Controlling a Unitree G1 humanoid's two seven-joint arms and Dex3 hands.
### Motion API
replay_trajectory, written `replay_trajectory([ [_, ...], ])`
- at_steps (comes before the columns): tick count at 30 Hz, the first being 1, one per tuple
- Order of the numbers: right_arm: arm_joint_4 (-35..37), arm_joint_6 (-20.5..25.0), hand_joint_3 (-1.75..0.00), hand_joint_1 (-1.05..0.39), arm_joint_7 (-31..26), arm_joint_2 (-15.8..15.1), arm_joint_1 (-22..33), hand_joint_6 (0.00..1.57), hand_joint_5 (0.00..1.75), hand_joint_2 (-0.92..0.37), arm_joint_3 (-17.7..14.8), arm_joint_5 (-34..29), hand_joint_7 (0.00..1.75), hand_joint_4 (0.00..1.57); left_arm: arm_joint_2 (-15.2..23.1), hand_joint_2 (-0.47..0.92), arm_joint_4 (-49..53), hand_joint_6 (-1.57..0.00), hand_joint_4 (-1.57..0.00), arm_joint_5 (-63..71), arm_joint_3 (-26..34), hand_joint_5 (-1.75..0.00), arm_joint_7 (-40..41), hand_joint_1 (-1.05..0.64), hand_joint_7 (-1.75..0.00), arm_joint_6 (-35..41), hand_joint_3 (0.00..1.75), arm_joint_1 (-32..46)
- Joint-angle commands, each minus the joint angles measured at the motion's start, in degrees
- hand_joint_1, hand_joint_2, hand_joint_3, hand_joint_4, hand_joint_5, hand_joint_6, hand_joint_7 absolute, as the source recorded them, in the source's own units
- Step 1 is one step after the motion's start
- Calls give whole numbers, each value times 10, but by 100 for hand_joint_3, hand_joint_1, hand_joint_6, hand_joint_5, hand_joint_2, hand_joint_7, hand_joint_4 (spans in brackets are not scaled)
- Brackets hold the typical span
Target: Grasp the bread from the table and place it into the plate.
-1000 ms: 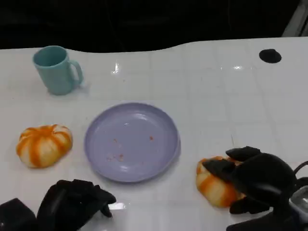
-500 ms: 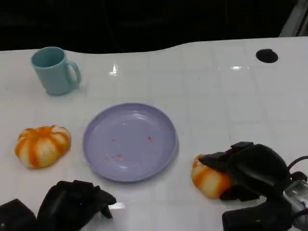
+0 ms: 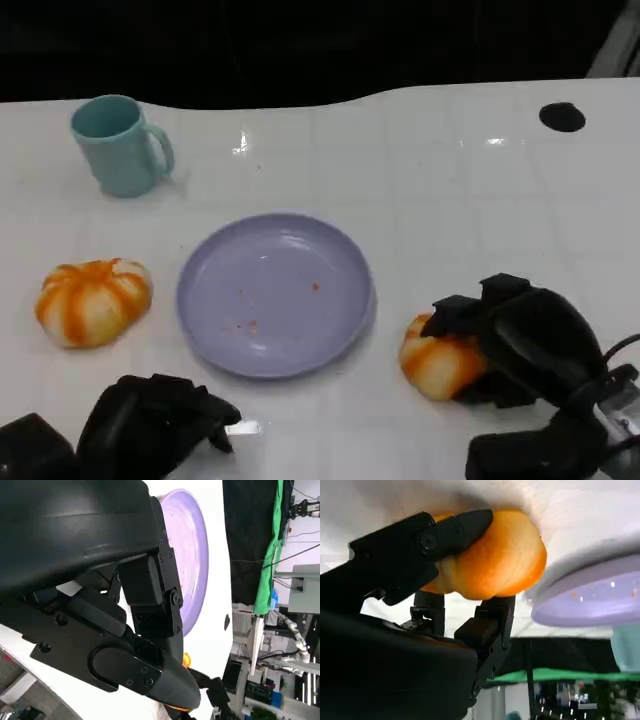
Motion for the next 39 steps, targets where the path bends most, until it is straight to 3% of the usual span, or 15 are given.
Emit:
replay_trajectory([
  [1, 29, -46, -113, -10, -86, 5, -8, 78, 175, -35, -13, 15, 164, 92, 7, 85, -4, -157, -80, 0, 4, -164, 4, -105, -22, -3, 0, 5],
  [5, 25, -67, -132, -6, -98, 12, -8, 81, 175, -25, -27, 44, 166, 98, 7, 86, 0, -157, -80, 0, 5, -165, 2, -105, -22, -6, 0, 4],
  [11, 4, -107, -158, -3, -44, 29, -1, 91, 175, -13, -60, 128, 153, 102, 8, 85, 2, -157, -80, -1, 6, -165, 0, -105, -22, -5, 0, 3],
  [19, -58, -108, -167, 1, 42, 57, 0, 88, 175, -9, -90, 195, 161, 101, 8, 85, 3, -157, -80, 3, 4, -165, 6, -105, -23, -3, 0, 2],
  [26, -53, -98, -164, 0, 68, 89, -23, 86, 175, -10, -95, 191, 168, 101, 5, 85, -1, -157, -80, 2, 3, -165, 4, -105, -23, -6, 0, 6],
  [31, -34, -98, -167, -8, 64, 112, -42, 85, 175, -8, -90, 179, 164, 101, 6, 85, -2, -157, -80, 1, 2, -165, 2, -105, -23, -4, 0, 7],
  [39, 19, -108, -166, -8, 26, 150, -83, 81, 175, -12, -69, 138, 169, 101, 5, 85, 0, -157, -81, 0, 2, -164, 0, -105, -22, -8, 0, 8],
])
